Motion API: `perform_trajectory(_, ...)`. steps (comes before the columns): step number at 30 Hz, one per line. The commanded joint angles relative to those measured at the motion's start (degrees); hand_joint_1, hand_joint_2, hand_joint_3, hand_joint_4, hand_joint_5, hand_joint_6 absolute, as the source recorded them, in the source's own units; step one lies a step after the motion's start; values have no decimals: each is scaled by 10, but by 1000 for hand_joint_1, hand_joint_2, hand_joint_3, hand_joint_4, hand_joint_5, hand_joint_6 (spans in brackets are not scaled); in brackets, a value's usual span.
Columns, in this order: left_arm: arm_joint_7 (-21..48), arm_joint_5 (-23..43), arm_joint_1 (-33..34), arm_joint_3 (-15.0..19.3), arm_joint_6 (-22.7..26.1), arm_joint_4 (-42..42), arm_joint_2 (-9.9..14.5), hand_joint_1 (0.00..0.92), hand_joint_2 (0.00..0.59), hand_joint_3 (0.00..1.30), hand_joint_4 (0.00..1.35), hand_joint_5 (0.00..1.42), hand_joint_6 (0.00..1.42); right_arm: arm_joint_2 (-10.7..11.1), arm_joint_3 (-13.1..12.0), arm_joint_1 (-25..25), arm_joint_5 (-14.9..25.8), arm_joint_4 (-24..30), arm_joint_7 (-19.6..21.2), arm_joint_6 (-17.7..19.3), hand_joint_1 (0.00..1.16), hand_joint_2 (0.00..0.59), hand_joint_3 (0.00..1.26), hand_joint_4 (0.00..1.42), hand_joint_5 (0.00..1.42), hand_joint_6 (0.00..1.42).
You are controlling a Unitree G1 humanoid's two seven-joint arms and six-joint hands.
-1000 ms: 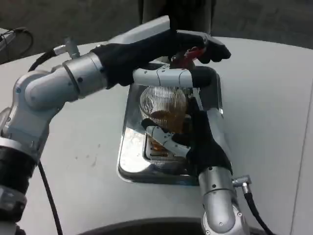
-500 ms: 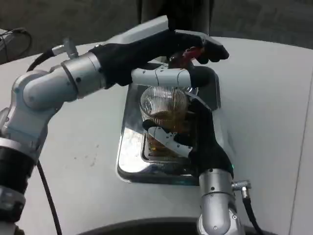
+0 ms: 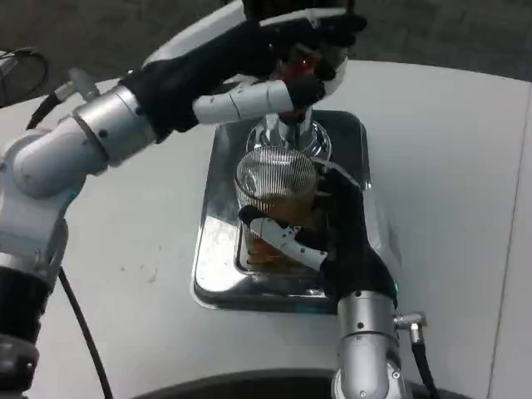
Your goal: Grasp the cup under the faucet to collect the drink, then remove the cup.
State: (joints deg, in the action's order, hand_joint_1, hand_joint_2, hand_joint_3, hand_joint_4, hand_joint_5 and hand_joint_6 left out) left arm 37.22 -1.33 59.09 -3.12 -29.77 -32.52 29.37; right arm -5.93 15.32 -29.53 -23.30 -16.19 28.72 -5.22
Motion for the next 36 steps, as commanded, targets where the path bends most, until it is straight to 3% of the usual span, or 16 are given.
perform_trajectory(1,-26,13,1,22,14,21,-4,0,0,175,172,325,203,-40,8,18,-2,20,9,-8,760,251,459,504,483,308)
perform_trajectory(17,-24,35,-25,50,42,91,-4,0,0,212,248,373,240,-21,-1,44,-5,55,12,-5,760,251,523,582,571,353)
perform_trajectory(29,-32,45,-57,77,60,125,0,0,2,228,265,399,257,-16,-7,91,-11,116,8,0,760,251,577,634,632,381)
perform_trajectory(36,-40,49,-80,88,69,143,2,0,2,236,279,403,261,1,-11,115,-14,161,-9,-5,760,251,605,662,671,404)
